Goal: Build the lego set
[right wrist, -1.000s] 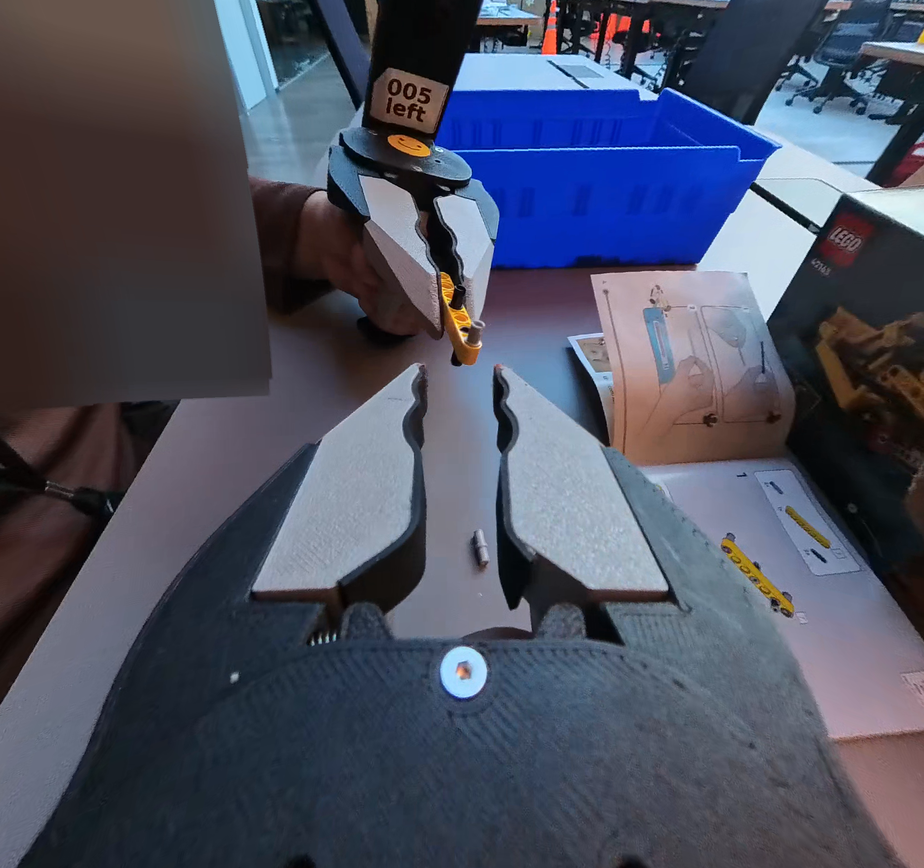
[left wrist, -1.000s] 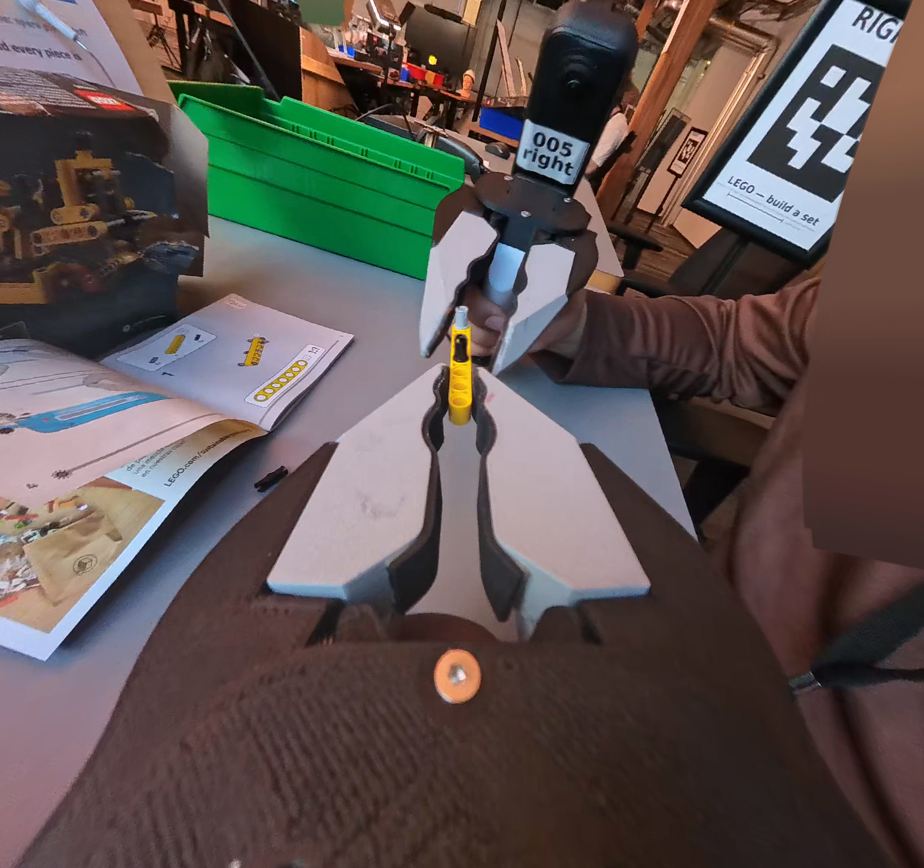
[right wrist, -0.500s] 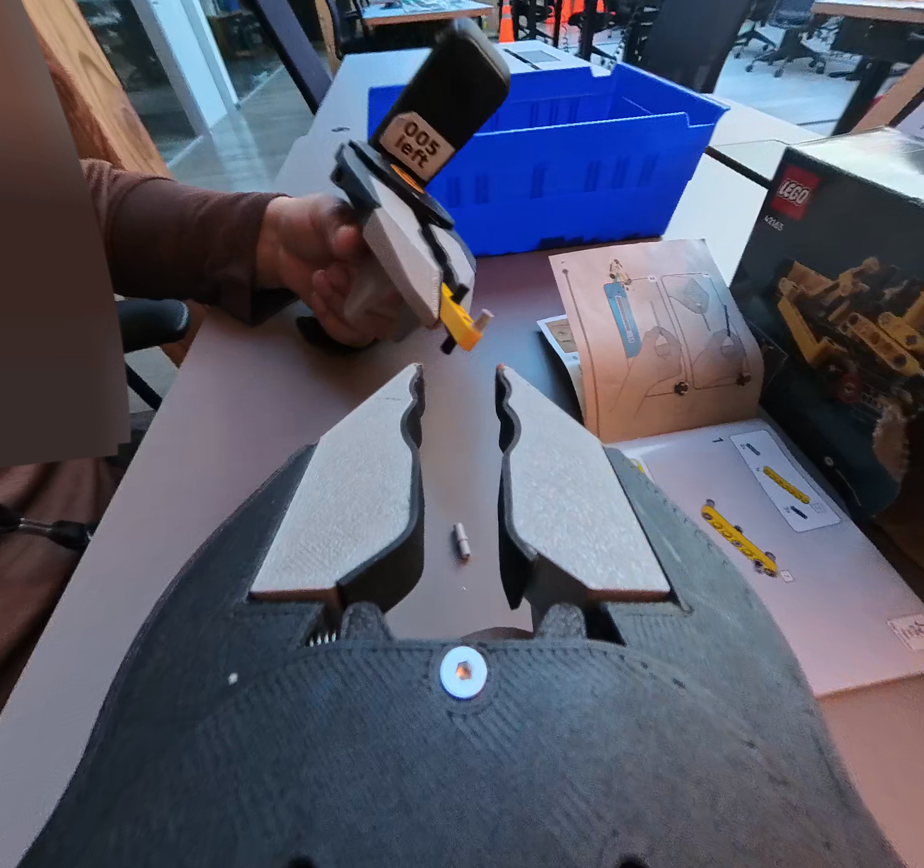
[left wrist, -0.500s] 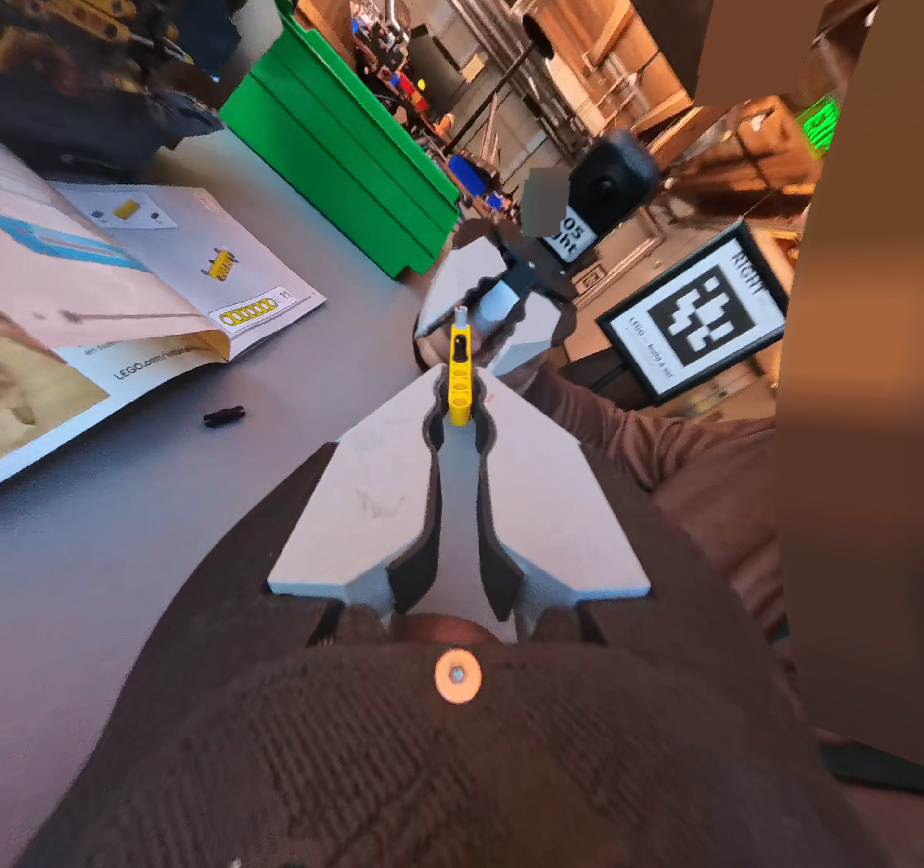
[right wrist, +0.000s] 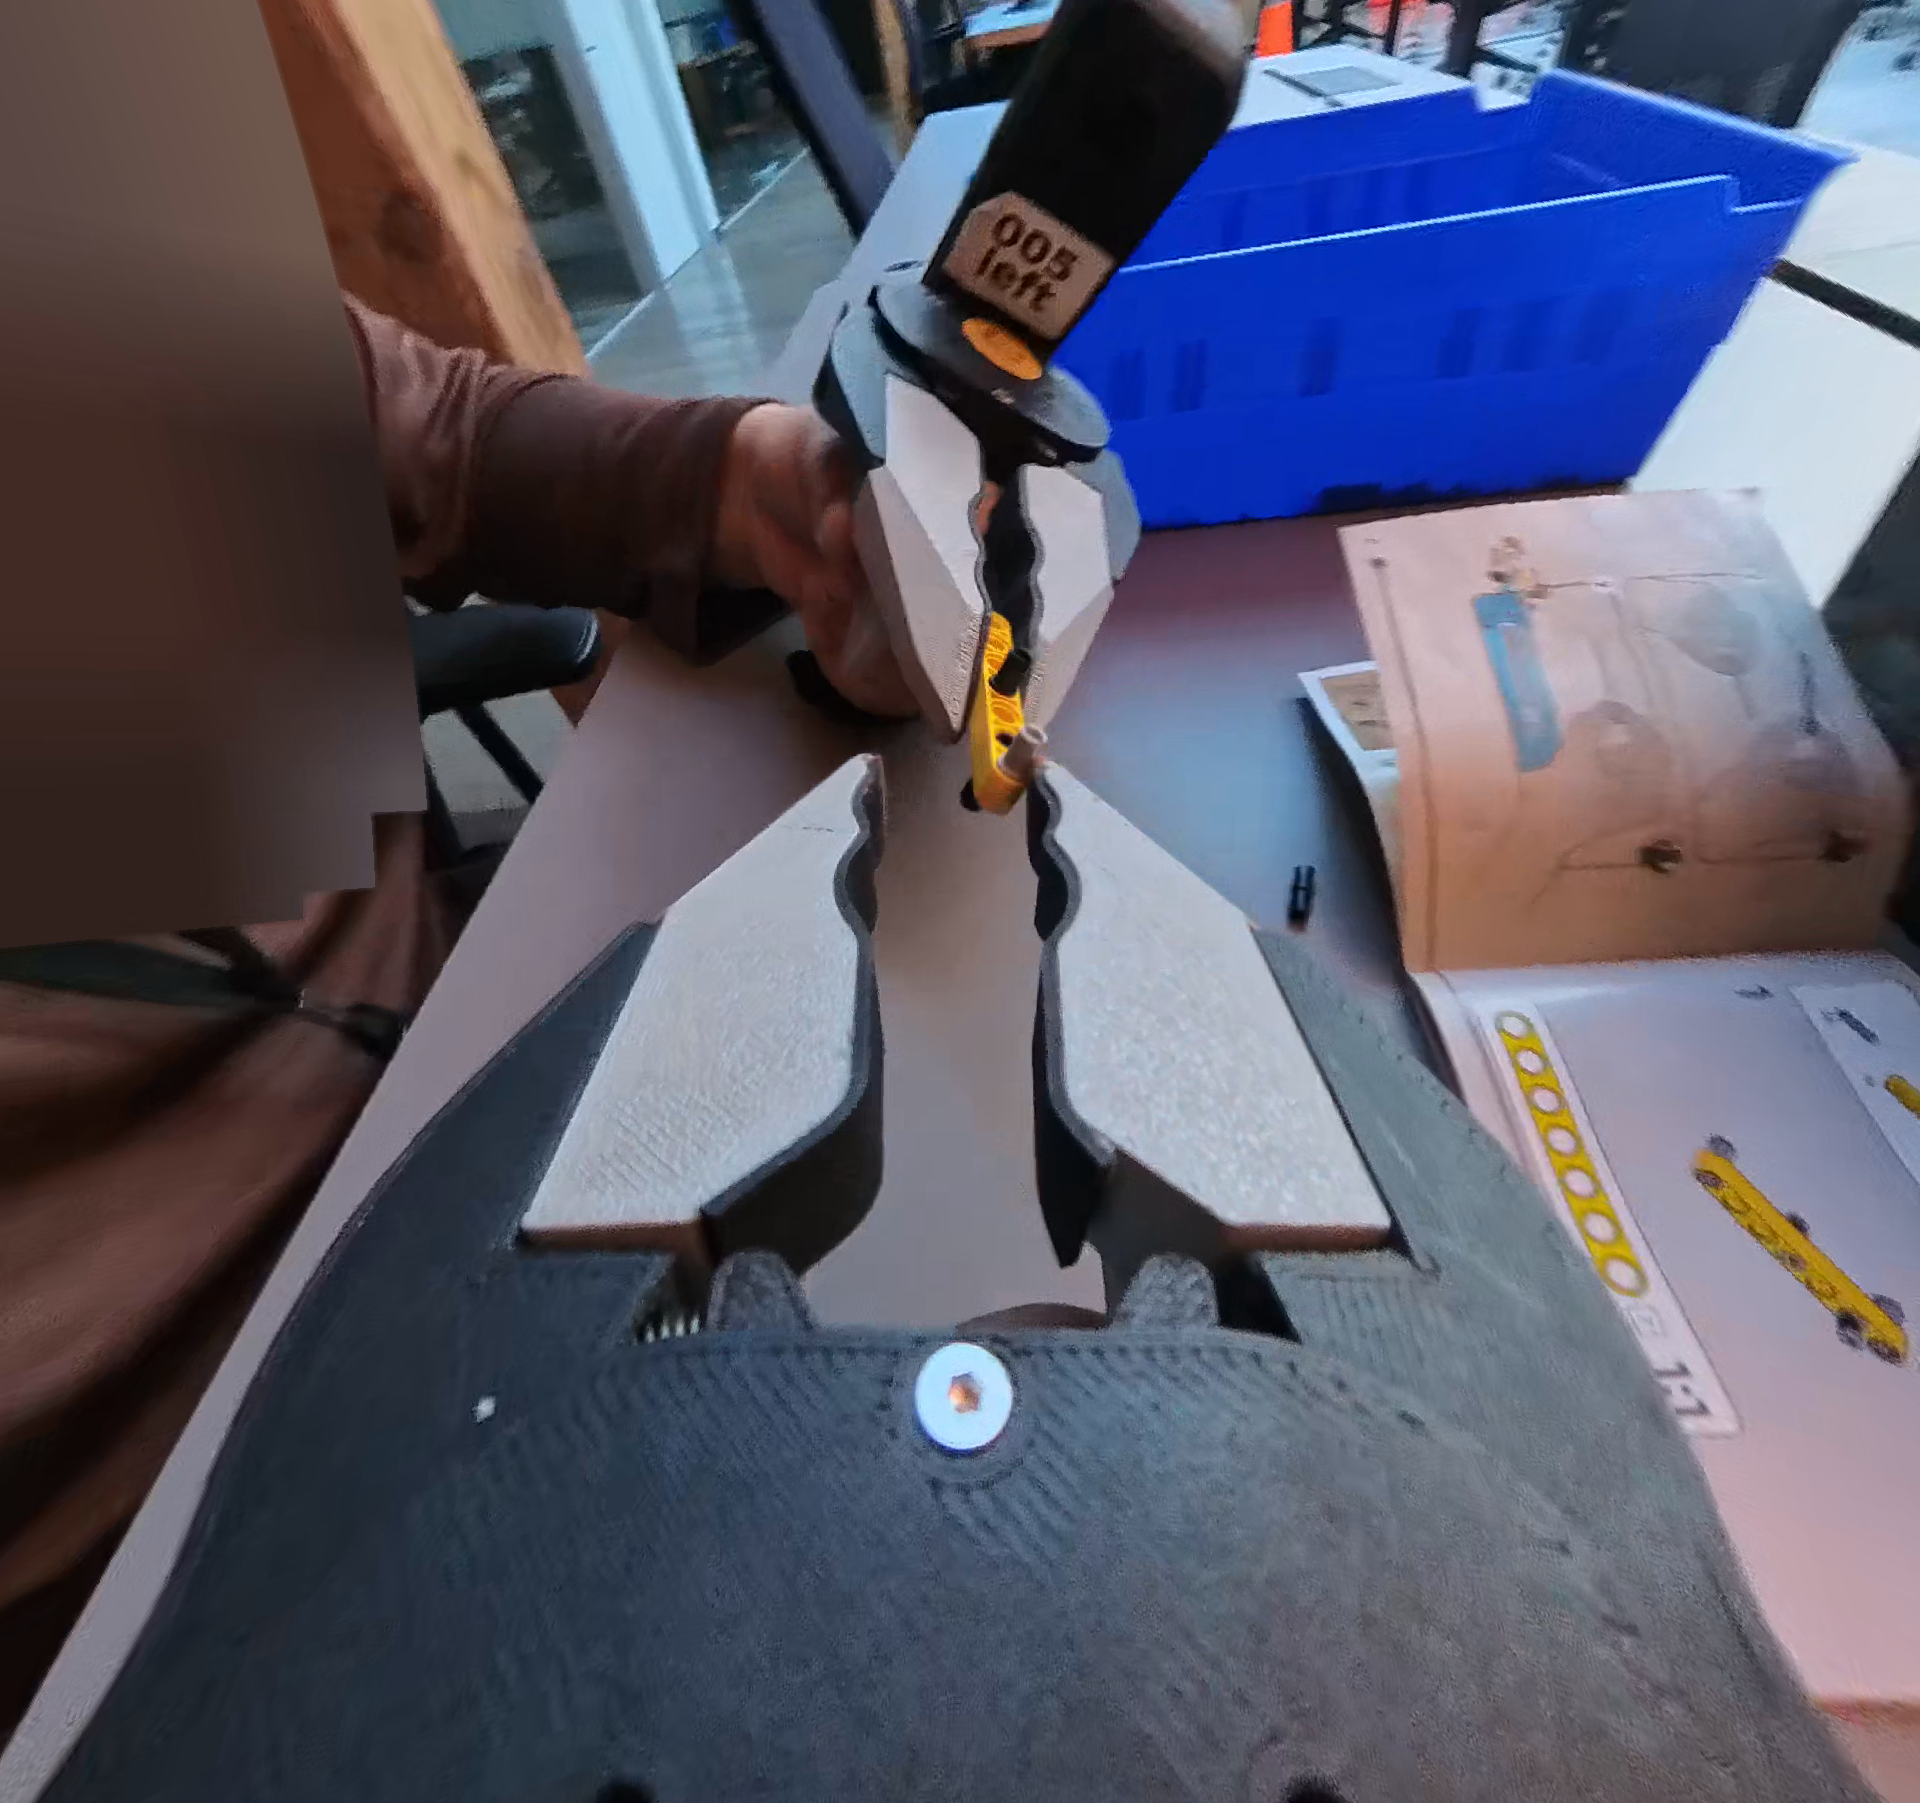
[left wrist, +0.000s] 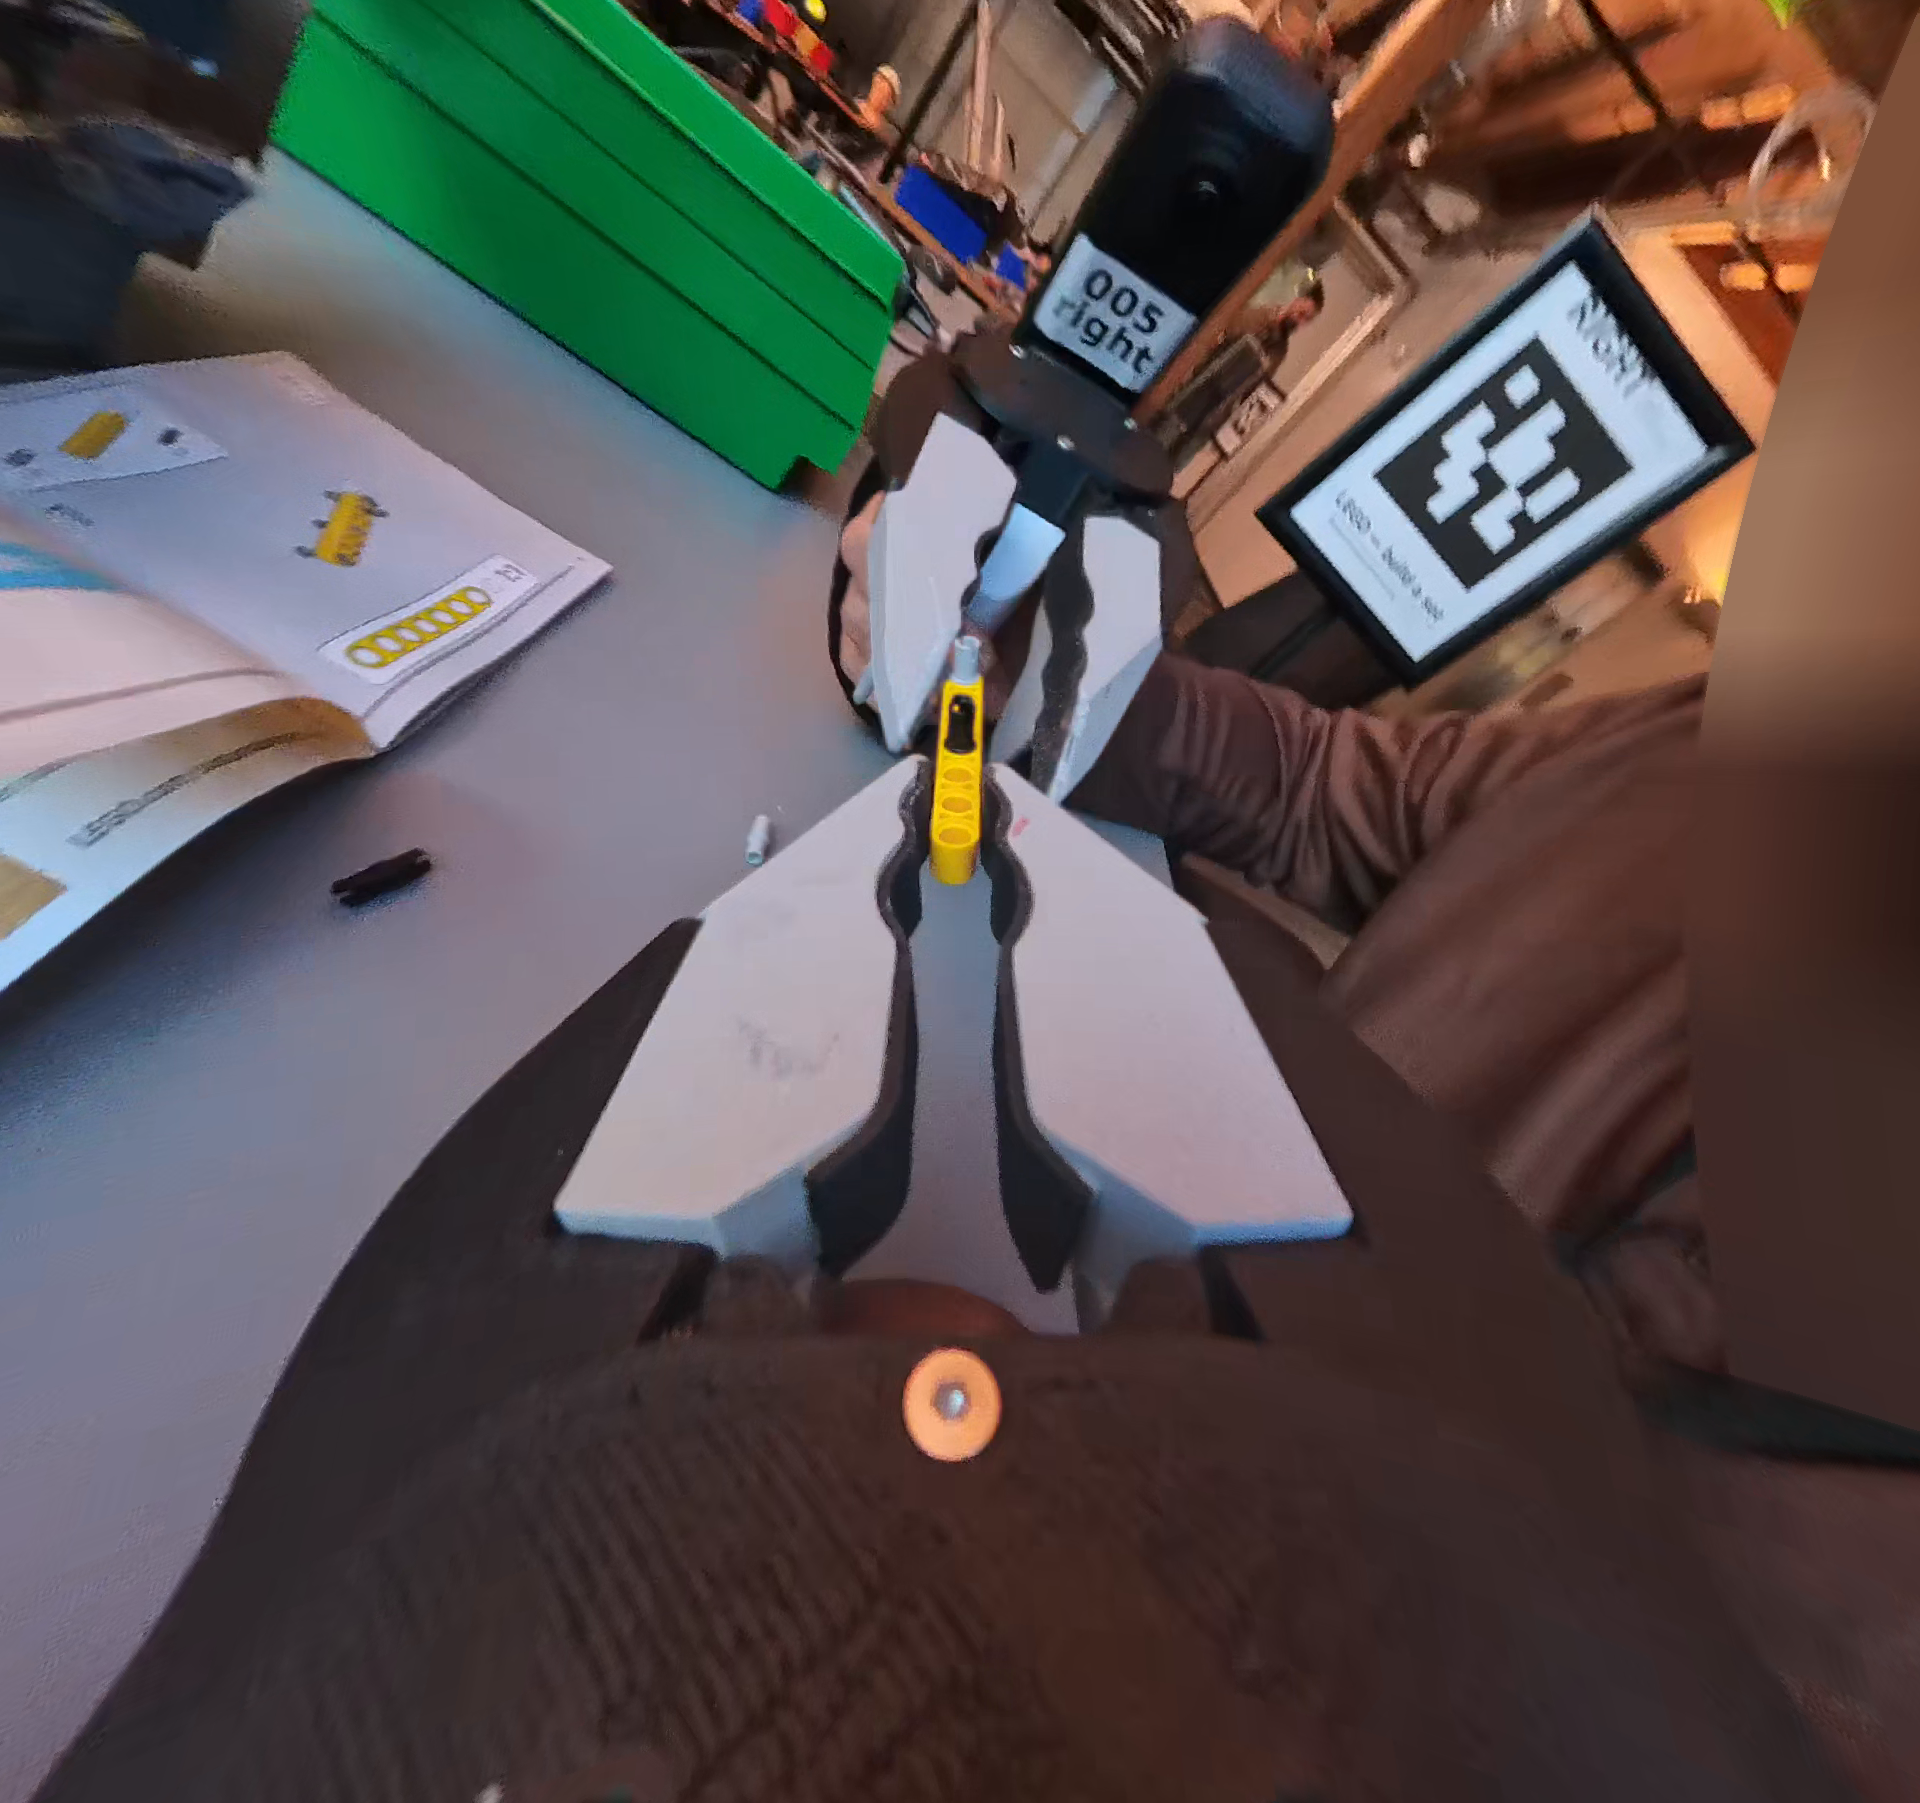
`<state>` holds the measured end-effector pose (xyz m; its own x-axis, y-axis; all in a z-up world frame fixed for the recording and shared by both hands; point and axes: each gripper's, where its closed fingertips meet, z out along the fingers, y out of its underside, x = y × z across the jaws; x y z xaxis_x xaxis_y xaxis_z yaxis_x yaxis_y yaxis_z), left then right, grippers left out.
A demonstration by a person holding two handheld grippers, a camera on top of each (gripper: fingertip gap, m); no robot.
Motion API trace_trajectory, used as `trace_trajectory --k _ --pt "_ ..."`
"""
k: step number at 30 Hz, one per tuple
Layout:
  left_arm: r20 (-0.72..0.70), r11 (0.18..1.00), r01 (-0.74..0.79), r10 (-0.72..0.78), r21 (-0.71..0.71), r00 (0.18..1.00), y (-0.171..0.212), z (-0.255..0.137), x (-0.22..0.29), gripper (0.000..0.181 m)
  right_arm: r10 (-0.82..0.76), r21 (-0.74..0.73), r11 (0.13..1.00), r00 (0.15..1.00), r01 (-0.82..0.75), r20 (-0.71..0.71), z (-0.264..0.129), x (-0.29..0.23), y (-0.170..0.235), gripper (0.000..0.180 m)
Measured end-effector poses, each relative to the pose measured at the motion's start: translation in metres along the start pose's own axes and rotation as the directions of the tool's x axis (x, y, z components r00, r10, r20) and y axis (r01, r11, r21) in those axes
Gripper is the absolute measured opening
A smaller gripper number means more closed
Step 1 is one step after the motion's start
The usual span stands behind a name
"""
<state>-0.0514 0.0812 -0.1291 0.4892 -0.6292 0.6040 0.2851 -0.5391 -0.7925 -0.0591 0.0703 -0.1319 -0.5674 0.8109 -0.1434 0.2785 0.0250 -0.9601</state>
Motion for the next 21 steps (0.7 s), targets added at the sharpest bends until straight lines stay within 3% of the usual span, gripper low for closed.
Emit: trace_trajectory --k 8,14,21 --pt "0.083 0.968 -0.222 0.233 -0.121 0.969 0.013 0.003 0.001 0.005 -0.011 -0.009 1.0 0.999 0.011 0.031 0.001 -0.004 0.003 0.014" --pt "0.159 0.853 -0.459 0.503 -0.249 0.849 0.024 0.006 -0.004 0.007 -0.118 -0.076 0.99 0.993 0.118 0.003 0.002 -0.005 0.012 0.005" --pt "0.206 0.848 -0.471 0.519 -0.244 0.829 0.018 0.0 -0.011 0.011 -0.187 -0.075 0.98 0.981 0.183 -0.051 -0.002 0.002 0.011 0.005"
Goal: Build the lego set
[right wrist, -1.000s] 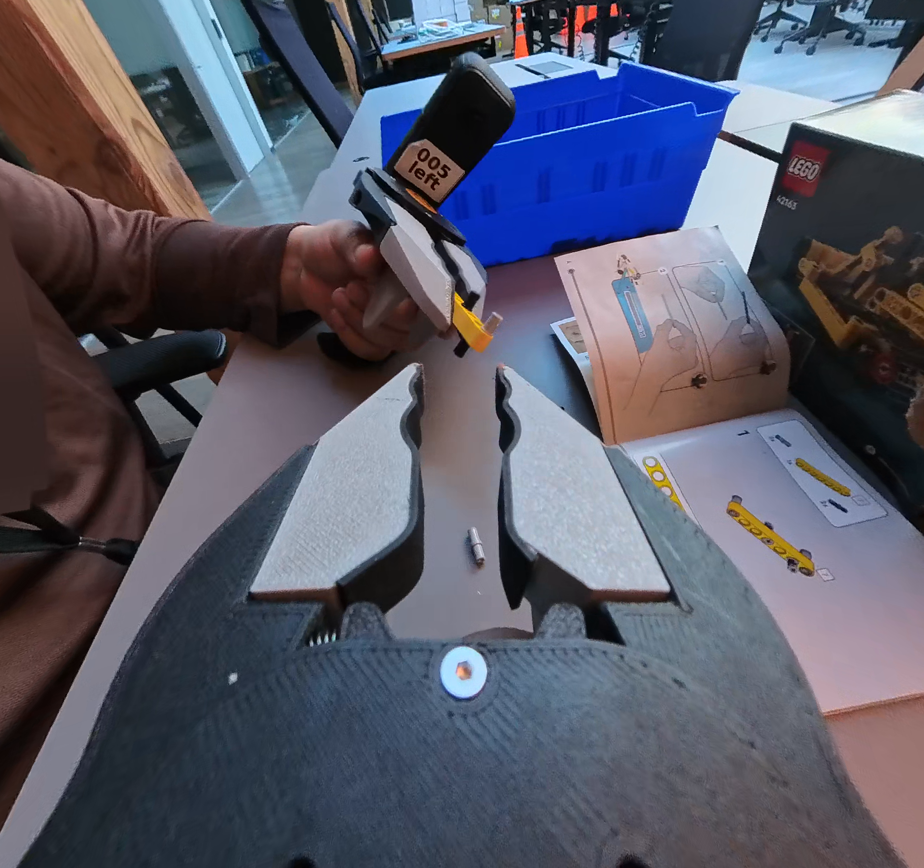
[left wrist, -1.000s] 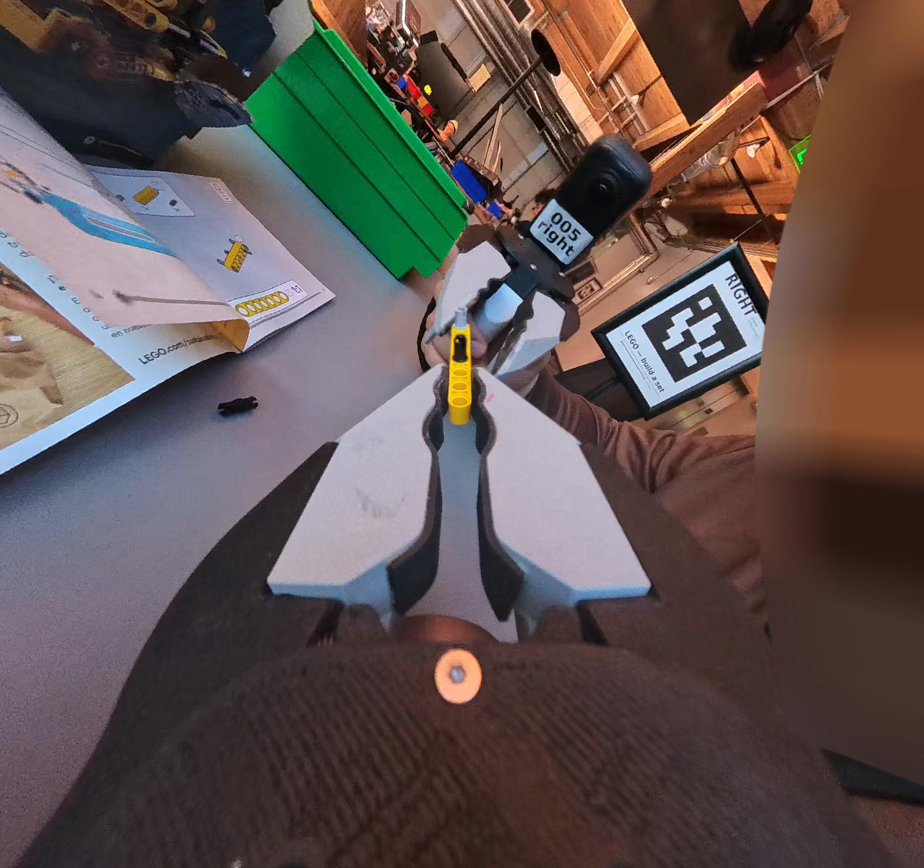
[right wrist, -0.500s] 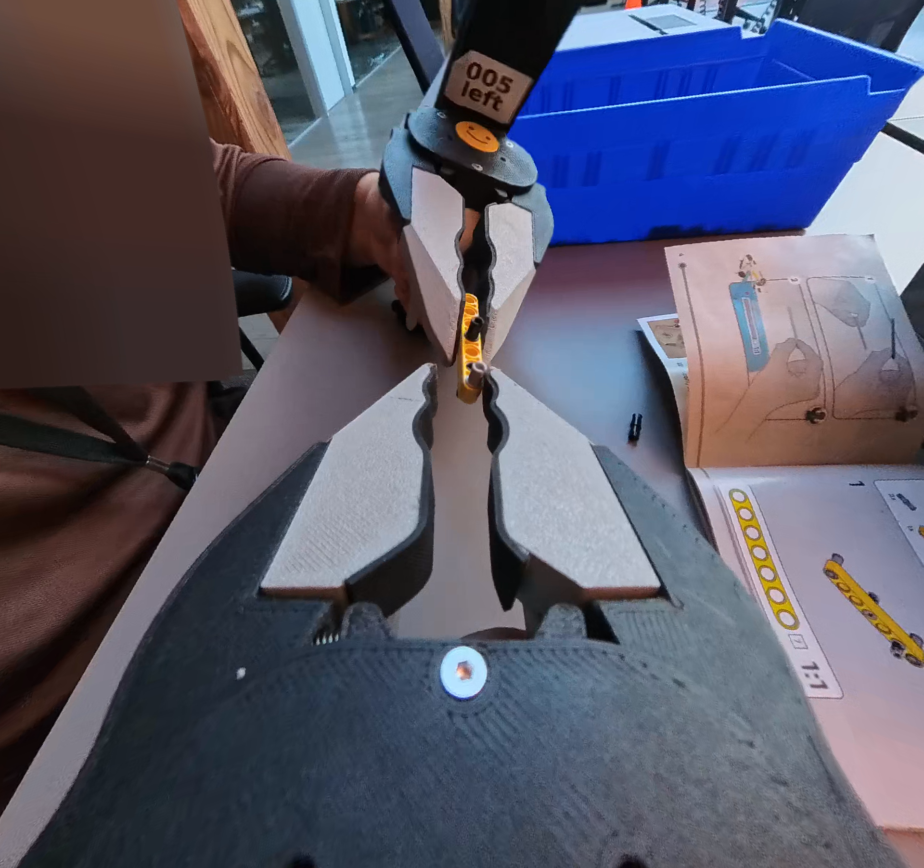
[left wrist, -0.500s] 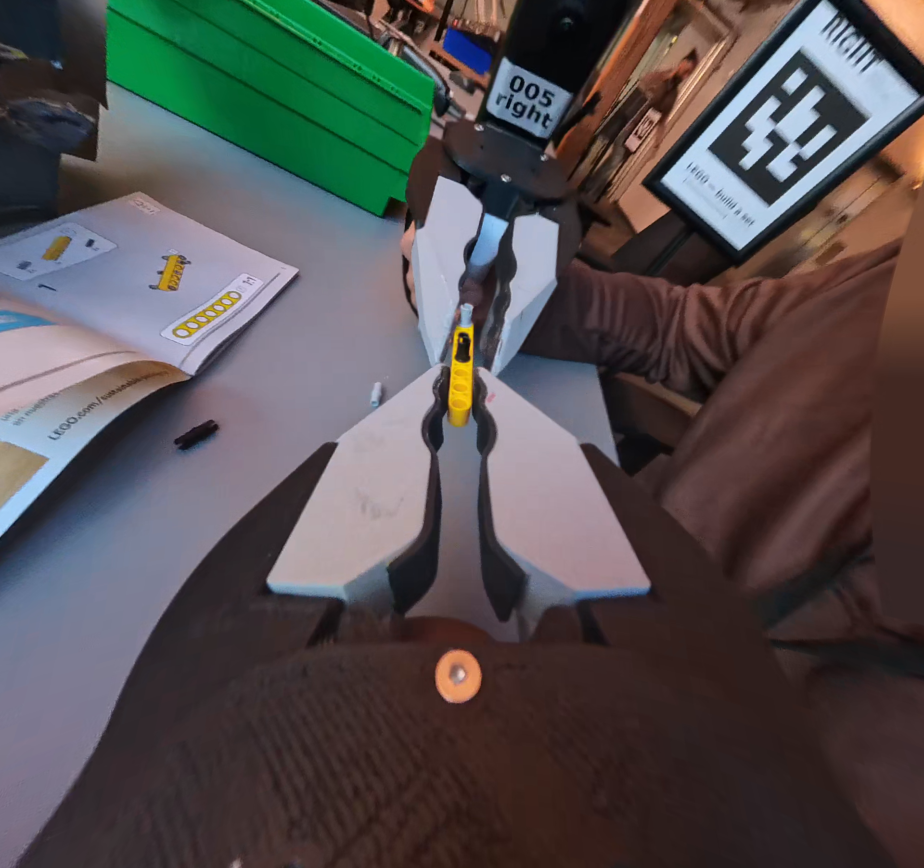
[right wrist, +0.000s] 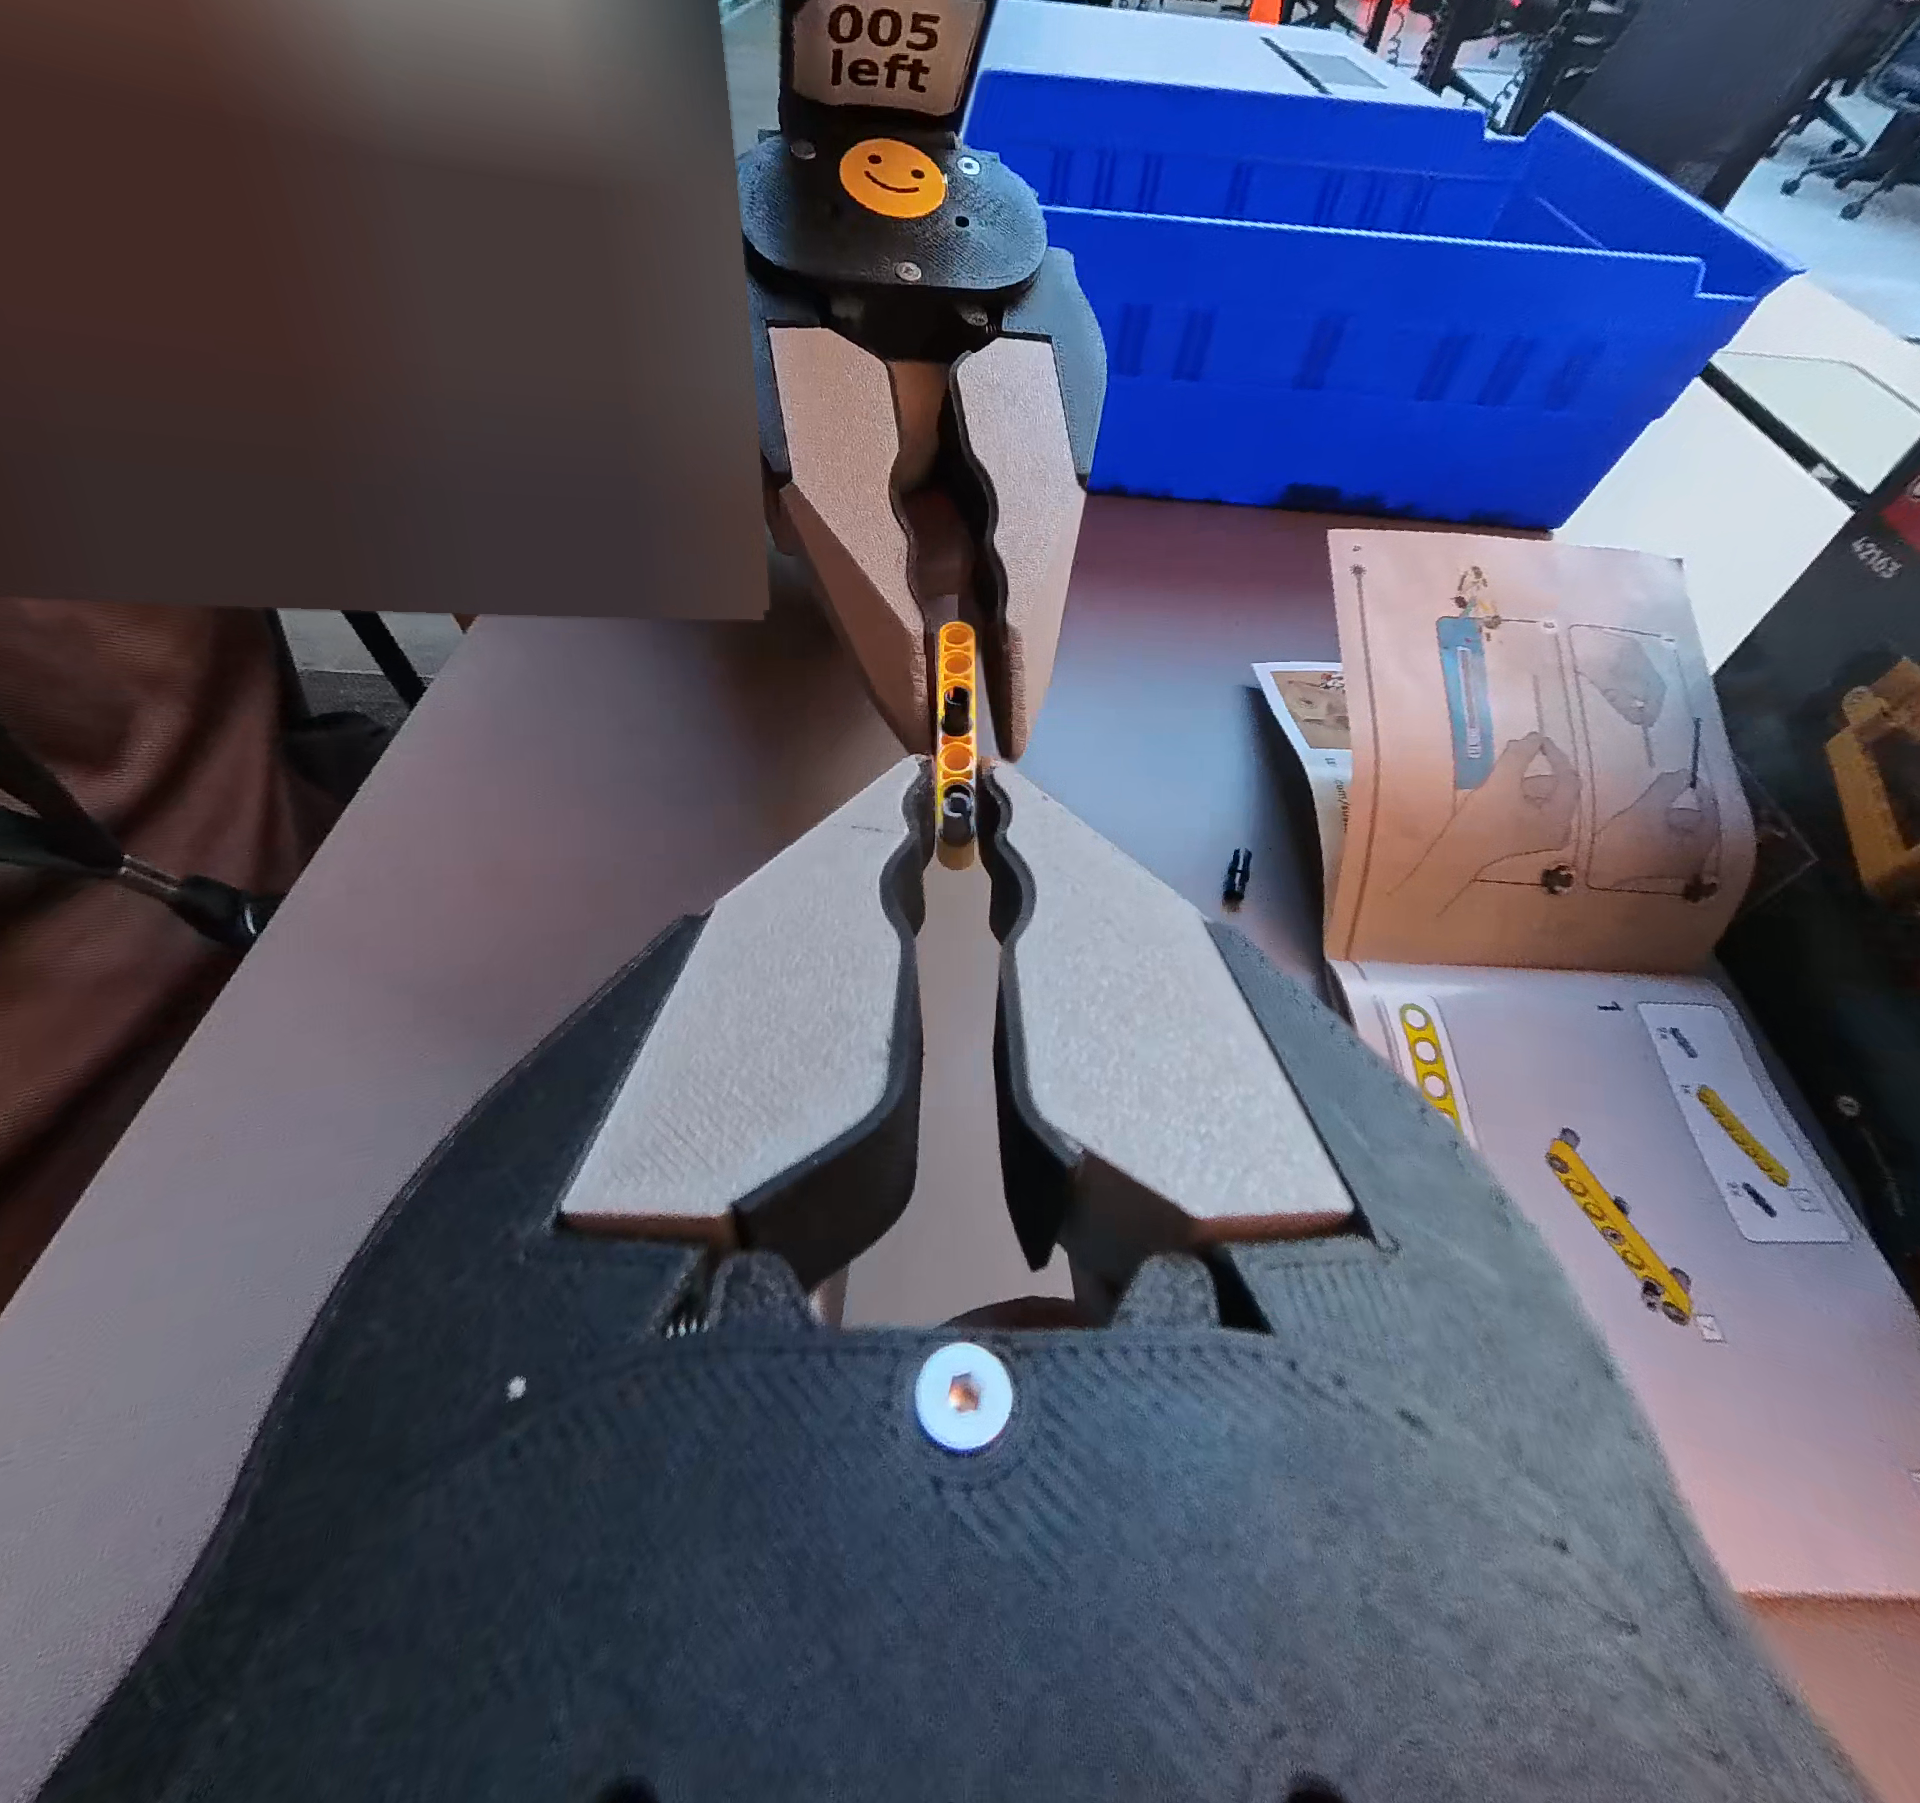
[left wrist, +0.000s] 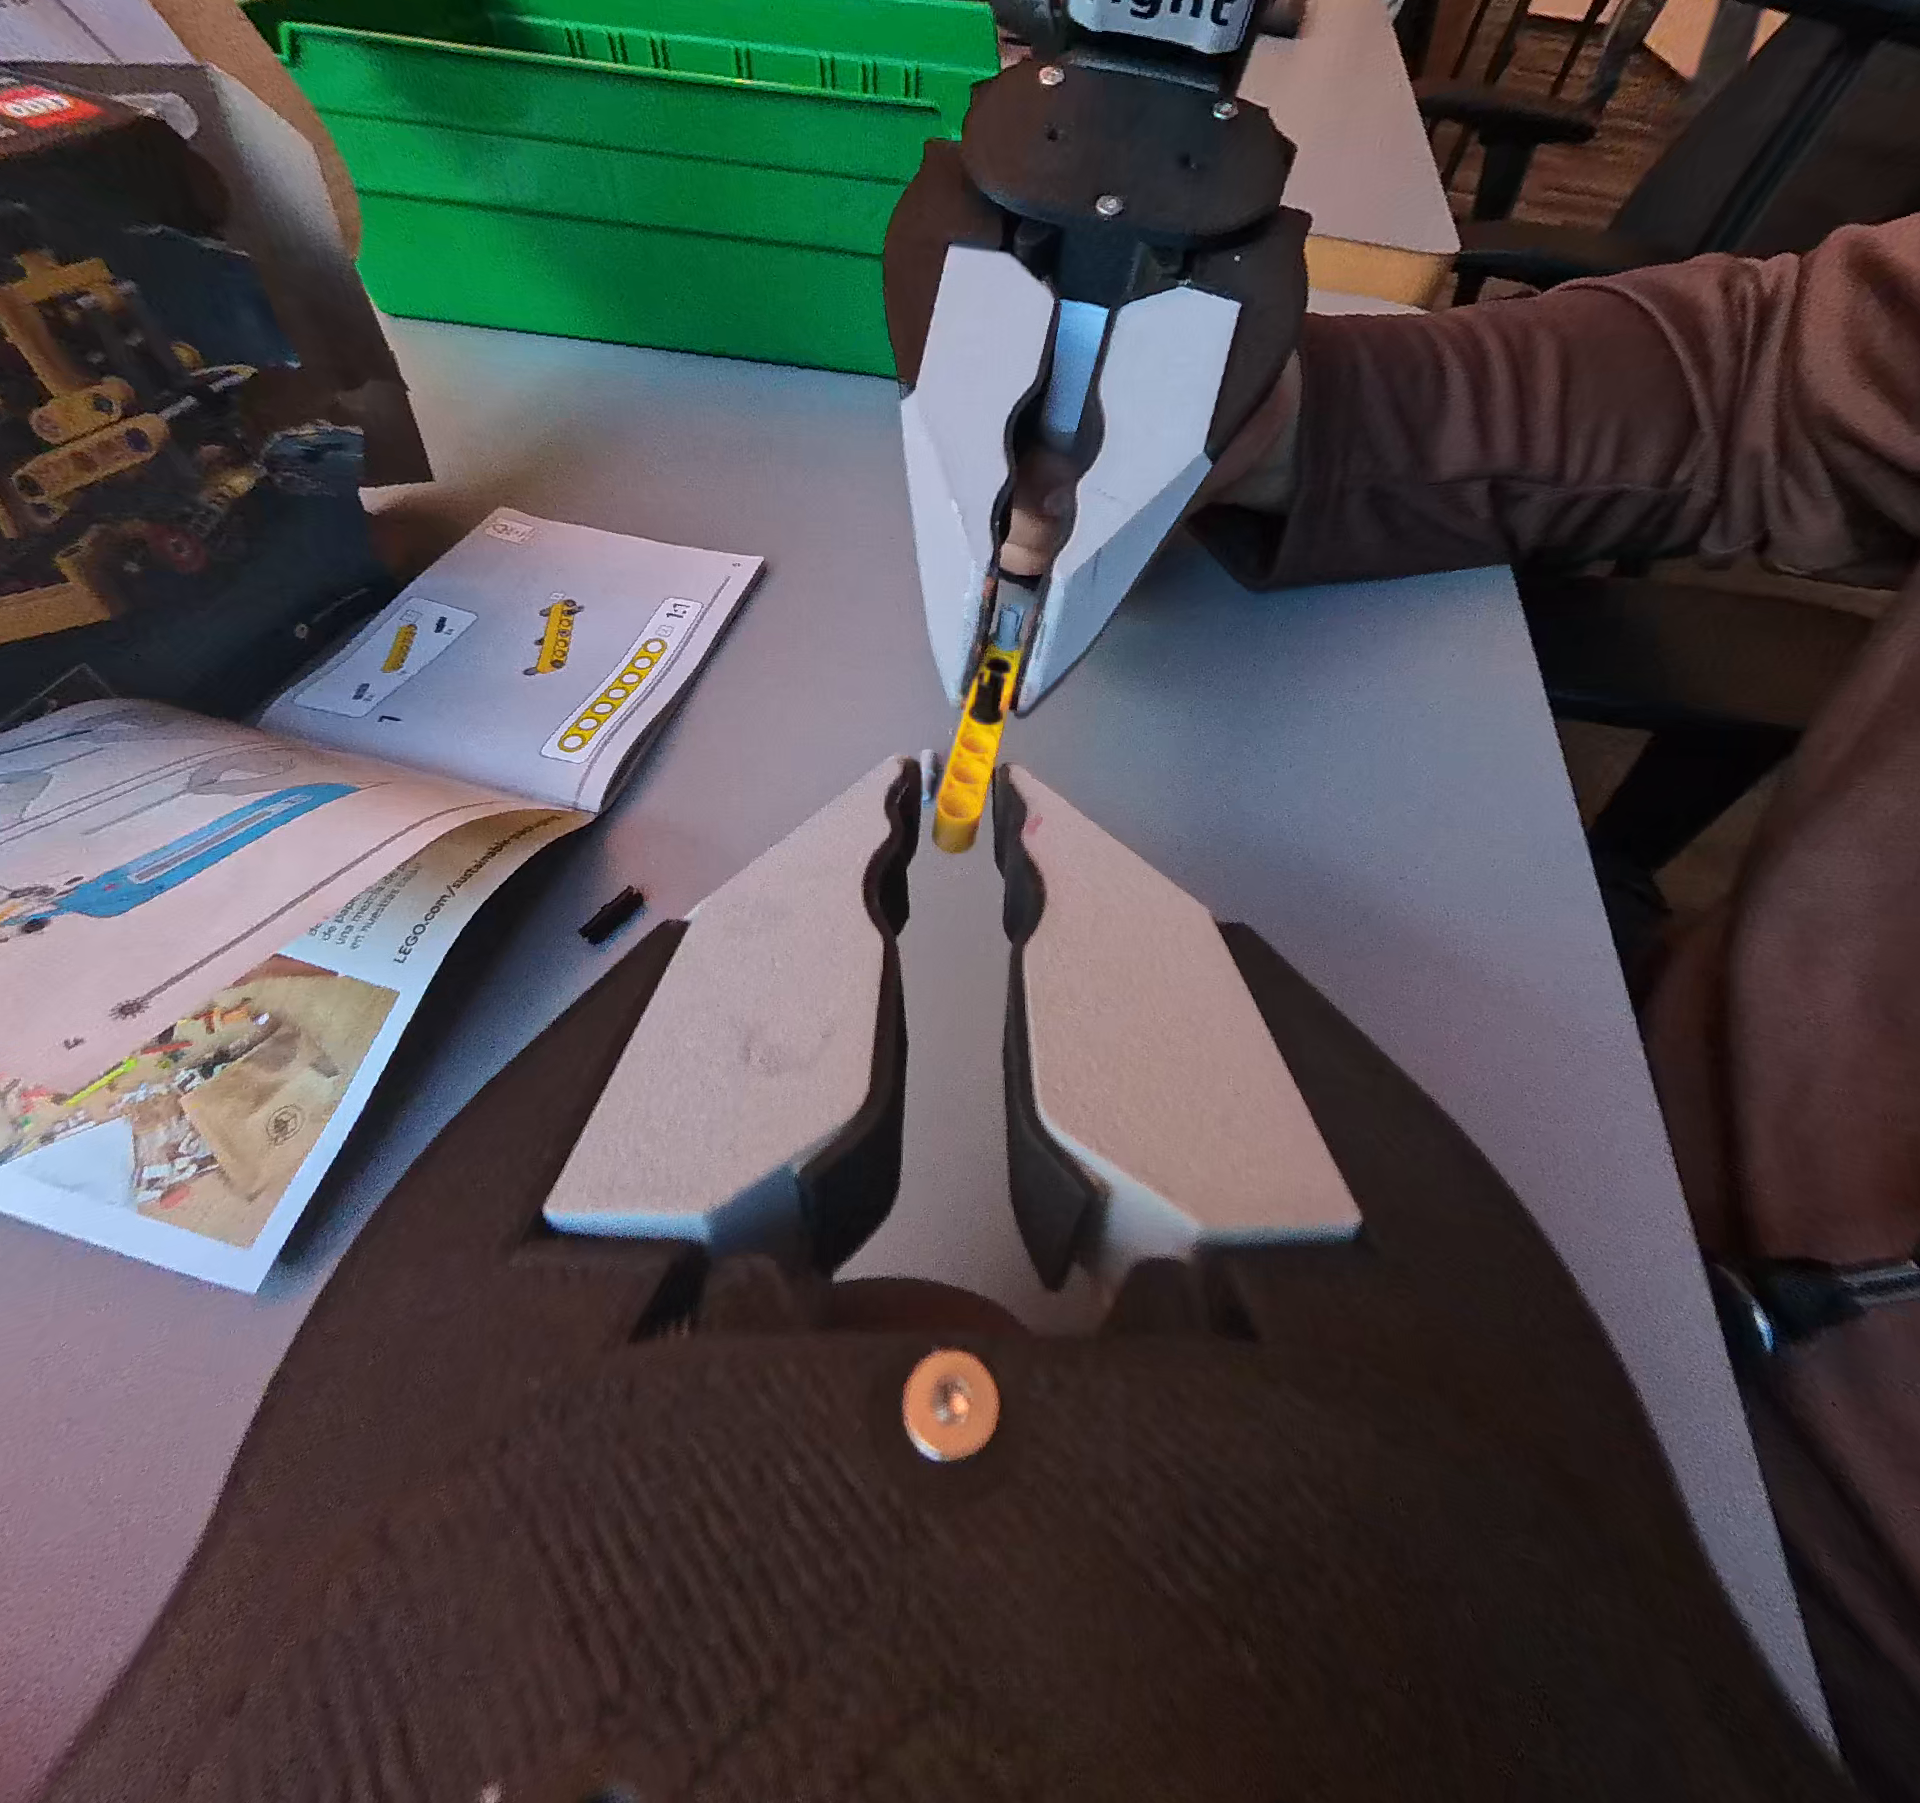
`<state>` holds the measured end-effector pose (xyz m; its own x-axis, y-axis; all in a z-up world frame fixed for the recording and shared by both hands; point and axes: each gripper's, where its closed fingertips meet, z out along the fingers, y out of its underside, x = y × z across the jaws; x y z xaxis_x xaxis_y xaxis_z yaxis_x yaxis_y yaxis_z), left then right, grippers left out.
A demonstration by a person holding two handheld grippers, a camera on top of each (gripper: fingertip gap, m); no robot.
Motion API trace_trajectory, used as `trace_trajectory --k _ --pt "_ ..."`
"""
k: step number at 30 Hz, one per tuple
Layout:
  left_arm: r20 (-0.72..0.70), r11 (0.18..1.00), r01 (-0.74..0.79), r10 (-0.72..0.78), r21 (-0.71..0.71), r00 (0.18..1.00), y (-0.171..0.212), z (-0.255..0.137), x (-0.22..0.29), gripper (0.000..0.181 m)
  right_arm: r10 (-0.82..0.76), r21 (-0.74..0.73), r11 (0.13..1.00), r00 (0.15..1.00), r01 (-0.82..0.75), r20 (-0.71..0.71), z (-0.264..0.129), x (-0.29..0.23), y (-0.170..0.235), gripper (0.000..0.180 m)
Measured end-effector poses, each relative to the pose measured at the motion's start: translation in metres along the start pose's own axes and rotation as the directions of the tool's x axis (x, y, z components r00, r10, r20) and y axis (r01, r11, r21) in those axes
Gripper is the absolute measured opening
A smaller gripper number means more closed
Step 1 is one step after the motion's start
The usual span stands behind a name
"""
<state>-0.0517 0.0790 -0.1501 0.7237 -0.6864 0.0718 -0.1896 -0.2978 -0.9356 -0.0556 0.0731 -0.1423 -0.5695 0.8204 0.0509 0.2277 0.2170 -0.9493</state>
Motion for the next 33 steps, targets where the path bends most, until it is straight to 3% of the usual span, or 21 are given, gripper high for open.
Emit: trace_trajectory --k 13,33 --pt "0.049 0.987 -0.144 0.141 0.071 0.989 -0.011 -0.004 0.002 0.006 -0.033 0.062 0.998 0.999 0.033 -0.003 -0.005 0.001 -0.008 0.004" --pt "0.065 0.977 -0.204 0.2 0.062 0.978 -0.013 -0.004 0.005 0.008 -0.029 0.058 0.998 0.999 0.028 0.021 -0.004 -0.001 -0.005 0.004"
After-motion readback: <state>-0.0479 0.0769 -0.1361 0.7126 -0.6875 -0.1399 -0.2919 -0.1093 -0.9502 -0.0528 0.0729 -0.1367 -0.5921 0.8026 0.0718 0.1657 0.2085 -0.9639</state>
